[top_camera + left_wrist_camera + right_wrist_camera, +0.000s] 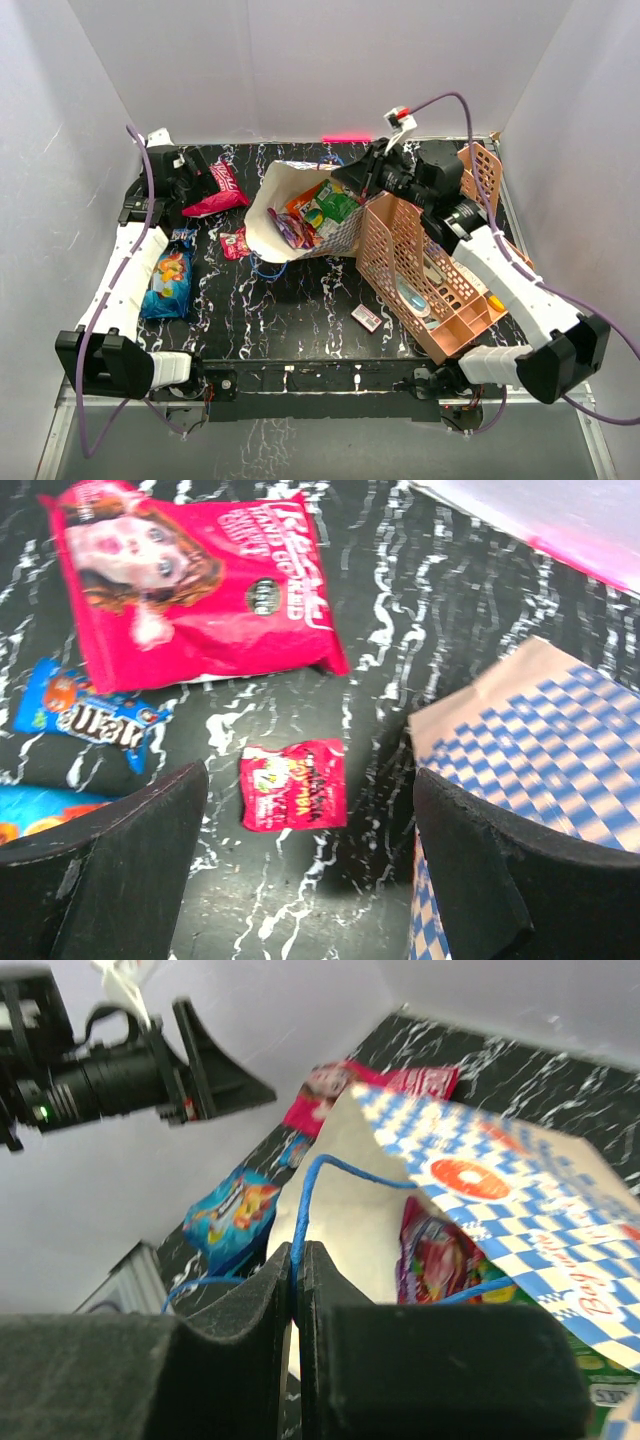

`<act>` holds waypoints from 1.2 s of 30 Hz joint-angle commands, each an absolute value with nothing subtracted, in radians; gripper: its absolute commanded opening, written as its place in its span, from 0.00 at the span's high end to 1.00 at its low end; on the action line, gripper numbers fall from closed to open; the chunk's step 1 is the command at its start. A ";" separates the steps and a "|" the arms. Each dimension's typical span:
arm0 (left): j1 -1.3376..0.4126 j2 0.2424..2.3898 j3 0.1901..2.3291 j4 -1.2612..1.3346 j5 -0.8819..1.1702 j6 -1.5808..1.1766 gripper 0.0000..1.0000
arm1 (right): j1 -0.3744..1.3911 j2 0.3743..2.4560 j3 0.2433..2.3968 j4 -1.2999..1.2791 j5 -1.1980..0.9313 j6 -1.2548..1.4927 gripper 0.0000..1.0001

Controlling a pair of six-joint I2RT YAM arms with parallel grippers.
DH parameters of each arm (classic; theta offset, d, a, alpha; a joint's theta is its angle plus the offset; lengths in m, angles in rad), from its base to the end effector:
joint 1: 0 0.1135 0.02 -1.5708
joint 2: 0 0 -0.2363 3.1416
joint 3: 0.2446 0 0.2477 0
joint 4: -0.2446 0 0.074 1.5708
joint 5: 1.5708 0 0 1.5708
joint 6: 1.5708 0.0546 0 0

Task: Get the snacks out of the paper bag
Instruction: Place the snack at the center of the board, then take out the snack from the paper bag.

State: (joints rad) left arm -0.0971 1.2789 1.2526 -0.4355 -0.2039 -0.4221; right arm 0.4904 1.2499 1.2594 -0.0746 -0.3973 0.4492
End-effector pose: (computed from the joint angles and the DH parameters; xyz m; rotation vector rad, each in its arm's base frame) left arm 0.3076 -0.0189 0.3367 -0.4532 1.9730 -0.1214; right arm 0.2629 0.1643 0.3919 -0.3568 1.6990 1.0298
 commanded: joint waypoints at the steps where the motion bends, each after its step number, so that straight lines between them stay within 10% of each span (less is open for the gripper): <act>1: -0.116 1.254 1.308 -0.452 0.034 -0.396 0.17 | 0.494 1.300 1.309 -0.008 -0.606 0.469 0.92; 10: -0.171 1.183 1.265 -0.299 0.412 -0.355 0.17 | 0.494 1.347 1.336 -0.057 -0.764 0.438 0.93; 26: -0.261 0.951 1.019 -0.098 0.507 -0.518 0.21 | 0.525 1.323 1.255 0.290 -0.807 0.656 0.92; 31: -0.363 0.916 0.866 -0.010 0.406 -0.642 0.25 | 0.525 1.314 1.258 0.289 -0.778 0.643 0.92; 36: -0.657 1.068 0.952 -0.204 -0.107 -0.688 0.26 | 0.525 1.314 1.264 0.272 -0.756 0.639 0.92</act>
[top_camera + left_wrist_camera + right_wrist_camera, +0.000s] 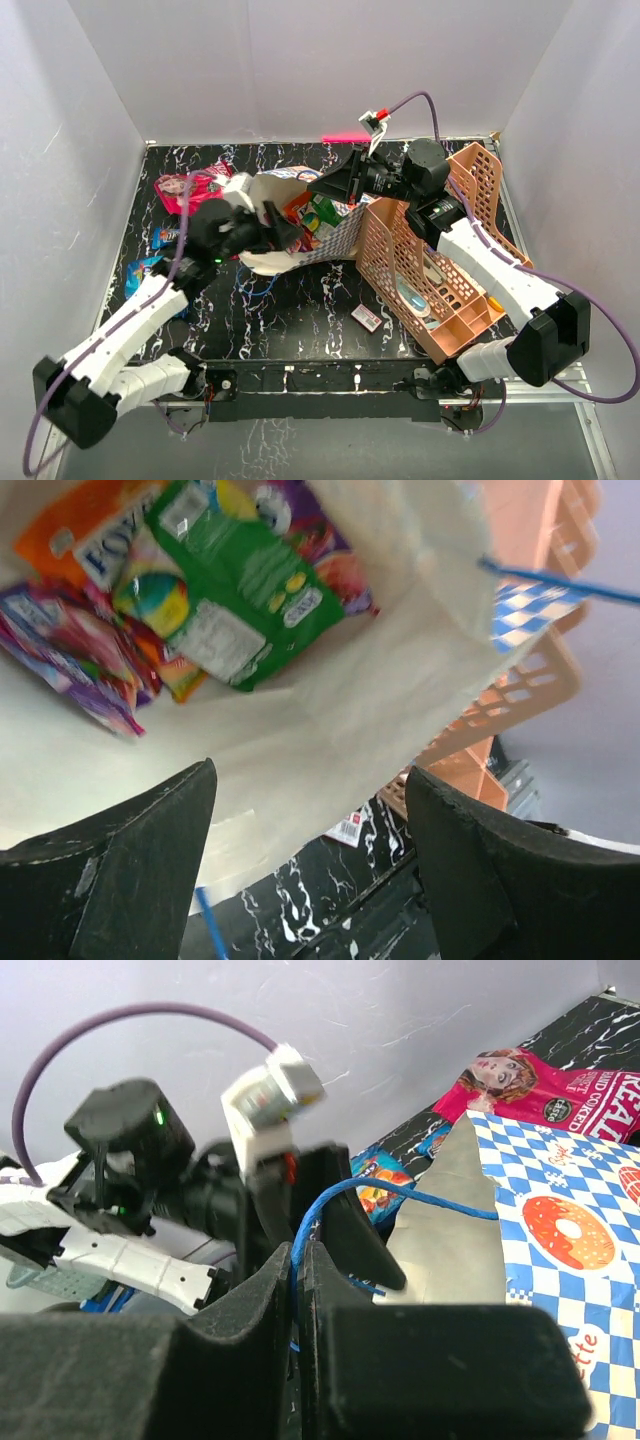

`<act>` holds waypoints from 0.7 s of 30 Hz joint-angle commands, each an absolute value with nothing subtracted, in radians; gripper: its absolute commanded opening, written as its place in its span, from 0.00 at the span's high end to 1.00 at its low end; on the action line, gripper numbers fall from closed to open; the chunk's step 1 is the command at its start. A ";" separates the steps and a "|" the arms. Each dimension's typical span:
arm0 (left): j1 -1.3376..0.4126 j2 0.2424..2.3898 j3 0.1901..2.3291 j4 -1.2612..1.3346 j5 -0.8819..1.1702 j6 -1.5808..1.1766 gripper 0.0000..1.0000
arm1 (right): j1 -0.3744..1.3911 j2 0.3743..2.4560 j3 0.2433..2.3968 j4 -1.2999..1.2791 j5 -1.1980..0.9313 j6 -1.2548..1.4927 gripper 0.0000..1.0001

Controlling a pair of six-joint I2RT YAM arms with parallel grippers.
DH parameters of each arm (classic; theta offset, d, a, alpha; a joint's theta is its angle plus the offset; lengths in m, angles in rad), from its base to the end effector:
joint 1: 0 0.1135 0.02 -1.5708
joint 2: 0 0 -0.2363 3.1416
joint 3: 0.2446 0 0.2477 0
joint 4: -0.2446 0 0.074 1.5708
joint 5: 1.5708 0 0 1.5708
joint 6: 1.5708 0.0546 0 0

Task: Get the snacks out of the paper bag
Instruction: Take out the snack from the paper bag.

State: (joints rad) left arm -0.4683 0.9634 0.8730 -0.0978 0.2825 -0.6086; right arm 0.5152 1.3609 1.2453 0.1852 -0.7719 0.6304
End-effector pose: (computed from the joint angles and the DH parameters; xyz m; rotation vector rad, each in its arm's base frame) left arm 0.2199 -0.1283 0.3219 0.0878 1.8665 -1.0141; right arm 0.2678 0.1954 0.3843 -0.5949 1.6134 1.4544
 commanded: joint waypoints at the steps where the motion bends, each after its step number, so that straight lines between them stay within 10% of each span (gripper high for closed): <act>1: -0.709 1.120 1.007 -0.265 -0.232 -0.727 0.26 | 0.525 1.312 1.264 0.272 -0.753 0.641 0.92; 11: -0.795 1.310 1.028 -0.372 -0.601 -1.017 0.59 | 0.524 1.284 1.285 0.210 -0.710 0.618 0.92; 21: -0.788 1.525 1.165 -0.515 -0.716 -1.126 0.60 | 0.526 1.278 1.288 0.195 -0.703 0.612 0.92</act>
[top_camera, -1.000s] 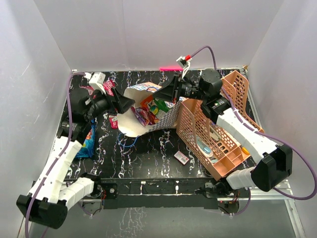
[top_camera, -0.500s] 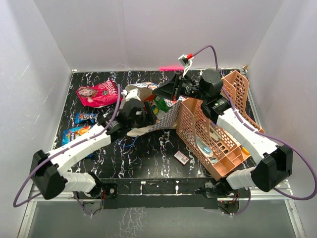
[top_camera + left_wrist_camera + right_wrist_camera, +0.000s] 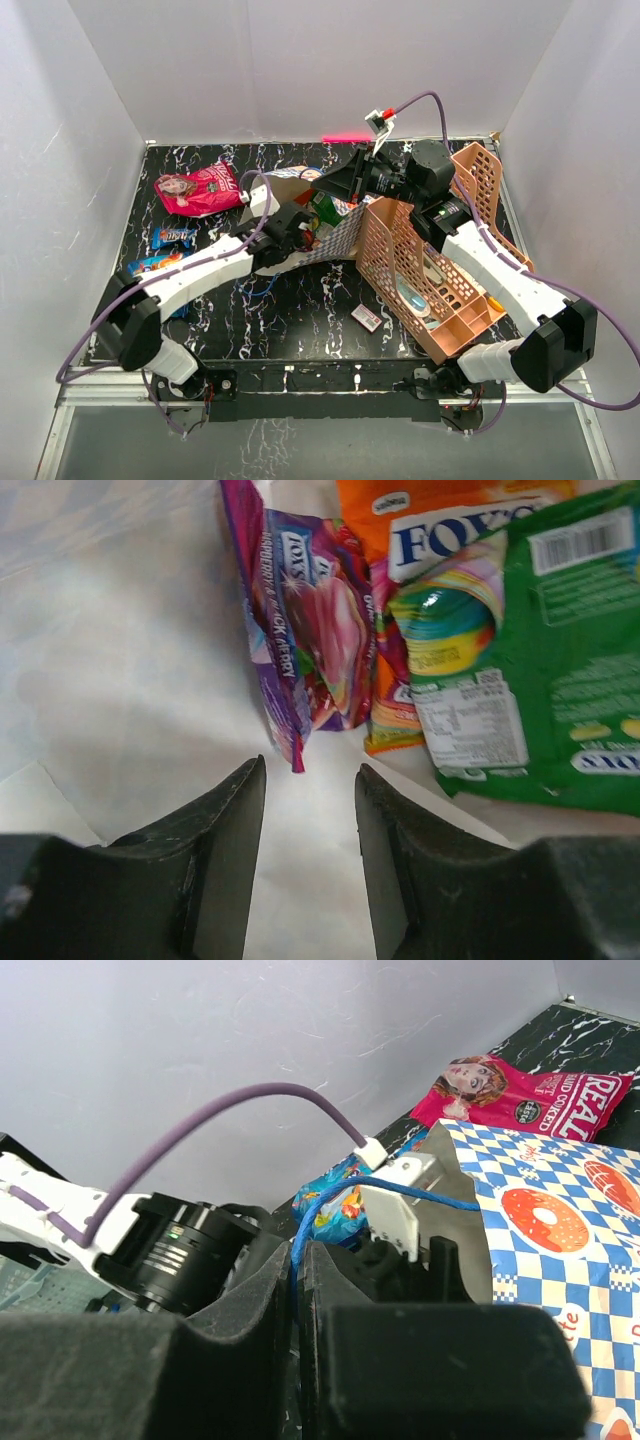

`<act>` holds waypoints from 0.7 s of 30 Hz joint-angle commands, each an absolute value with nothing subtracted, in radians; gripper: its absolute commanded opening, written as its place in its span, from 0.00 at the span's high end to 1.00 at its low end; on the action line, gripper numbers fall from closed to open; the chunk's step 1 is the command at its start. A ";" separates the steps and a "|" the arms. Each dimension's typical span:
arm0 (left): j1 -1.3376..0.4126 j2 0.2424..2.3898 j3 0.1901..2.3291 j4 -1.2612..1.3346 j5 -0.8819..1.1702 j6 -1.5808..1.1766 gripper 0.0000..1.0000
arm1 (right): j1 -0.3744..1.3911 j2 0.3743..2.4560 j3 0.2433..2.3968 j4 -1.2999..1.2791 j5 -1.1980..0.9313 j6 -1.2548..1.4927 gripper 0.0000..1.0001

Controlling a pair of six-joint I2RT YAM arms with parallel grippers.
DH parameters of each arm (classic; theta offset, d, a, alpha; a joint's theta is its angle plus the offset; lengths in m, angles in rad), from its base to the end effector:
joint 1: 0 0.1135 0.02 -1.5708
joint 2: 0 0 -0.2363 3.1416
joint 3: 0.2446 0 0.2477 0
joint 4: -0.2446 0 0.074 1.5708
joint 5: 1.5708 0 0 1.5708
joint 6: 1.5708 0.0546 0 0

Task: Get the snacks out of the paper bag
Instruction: Take out the snack from the paper bag.

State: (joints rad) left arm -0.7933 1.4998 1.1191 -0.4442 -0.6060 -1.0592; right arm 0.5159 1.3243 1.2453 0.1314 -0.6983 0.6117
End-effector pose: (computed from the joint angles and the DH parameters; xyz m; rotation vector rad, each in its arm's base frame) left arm 0.2532 -0.2129 0.2283 -0.5626 2.1611 -0.2769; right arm 0.2630 0.1895 0.3896 -0.5362 1.6266 1.3926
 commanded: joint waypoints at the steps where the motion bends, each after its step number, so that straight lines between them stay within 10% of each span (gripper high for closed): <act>1: -0.788 1.529 1.153 -0.493 -0.732 -1.123 0.60 | 0.526 1.278 1.288 0.195 -0.701 0.612 0.92; 21: -0.733 1.733 1.142 -0.194 -0.865 -0.901 0.45 | 0.526 1.269 1.300 0.164 -0.691 0.591 0.92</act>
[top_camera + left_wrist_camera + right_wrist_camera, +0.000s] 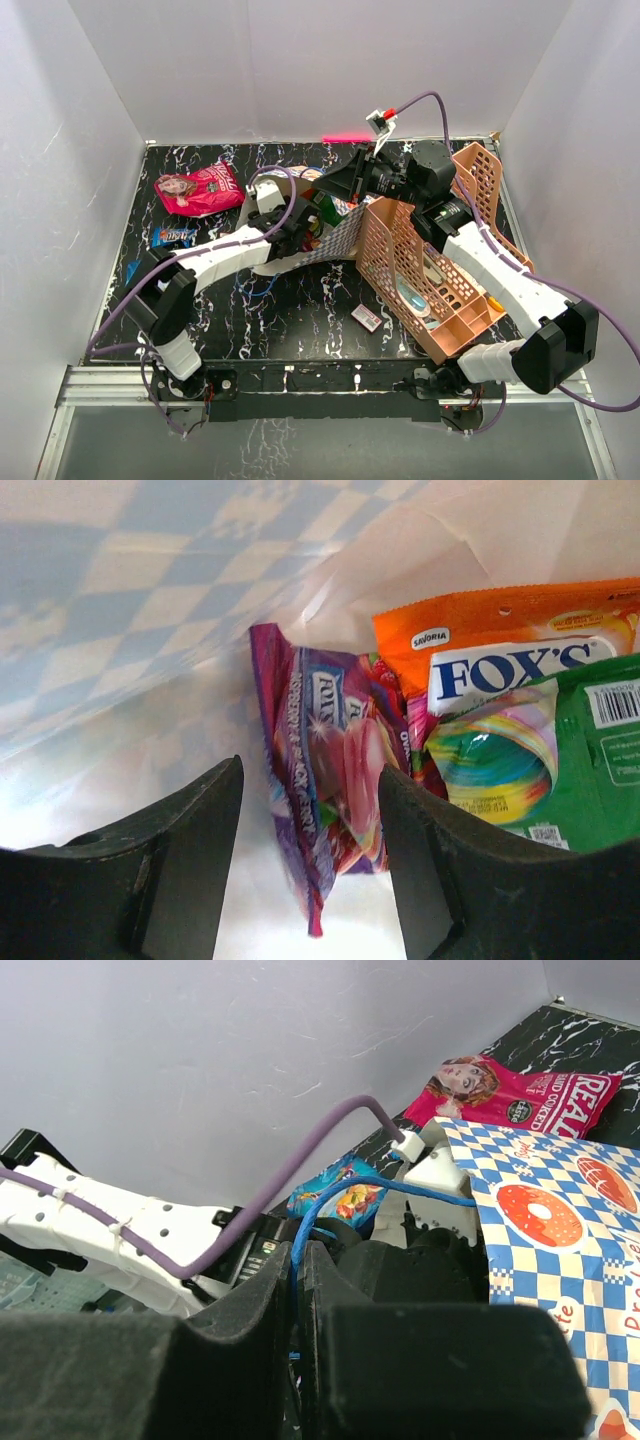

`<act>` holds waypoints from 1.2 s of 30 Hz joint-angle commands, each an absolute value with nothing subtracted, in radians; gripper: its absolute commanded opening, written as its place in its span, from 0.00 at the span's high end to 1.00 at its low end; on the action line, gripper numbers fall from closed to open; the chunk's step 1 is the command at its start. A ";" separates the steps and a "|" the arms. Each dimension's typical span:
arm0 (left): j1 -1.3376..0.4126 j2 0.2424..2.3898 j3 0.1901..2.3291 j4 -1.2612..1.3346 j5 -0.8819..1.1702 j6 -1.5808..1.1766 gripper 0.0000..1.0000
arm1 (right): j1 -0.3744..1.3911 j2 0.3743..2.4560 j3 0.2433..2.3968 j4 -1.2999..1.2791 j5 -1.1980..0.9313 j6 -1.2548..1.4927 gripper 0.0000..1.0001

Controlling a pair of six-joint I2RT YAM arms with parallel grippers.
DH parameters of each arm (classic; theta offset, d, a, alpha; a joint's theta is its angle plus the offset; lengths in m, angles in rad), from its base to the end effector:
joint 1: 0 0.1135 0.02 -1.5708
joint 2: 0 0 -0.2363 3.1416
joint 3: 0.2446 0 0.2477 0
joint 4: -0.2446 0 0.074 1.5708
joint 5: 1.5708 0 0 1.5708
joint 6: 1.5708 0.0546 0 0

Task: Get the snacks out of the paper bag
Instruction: Take out the snack from the paper bag.

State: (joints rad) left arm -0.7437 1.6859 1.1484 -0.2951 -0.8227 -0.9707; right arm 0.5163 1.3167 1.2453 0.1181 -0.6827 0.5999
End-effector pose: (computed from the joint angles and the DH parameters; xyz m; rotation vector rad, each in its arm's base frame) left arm 0.2914 -0.2137 0.1945 -0.5812 2.0160 -0.0143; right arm 0.2620 0.1883 0.3903 -0.5296 1.6279 1.3737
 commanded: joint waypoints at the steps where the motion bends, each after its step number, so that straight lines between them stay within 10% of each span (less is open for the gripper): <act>1: -0.731 1.755 1.147 -0.194 -0.861 -0.900 0.46 | 0.526 1.269 1.304 0.163 -0.690 0.590 0.92; 17: -0.722 1.602 1.166 -0.190 -0.794 -0.797 0.99 | 0.526 1.252 1.323 0.087 -0.615 0.532 0.92; 36: -0.719 1.166 1.138 0.001 -0.370 -0.483 1.00 | 0.525 1.220 1.317 -0.020 -0.330 0.457 0.92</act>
State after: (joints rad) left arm -0.7219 1.2831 1.1271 -0.1261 -0.4973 -0.5999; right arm 0.5175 1.2568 1.2690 -0.0505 -0.4320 0.4881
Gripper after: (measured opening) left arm 0.021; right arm 0.082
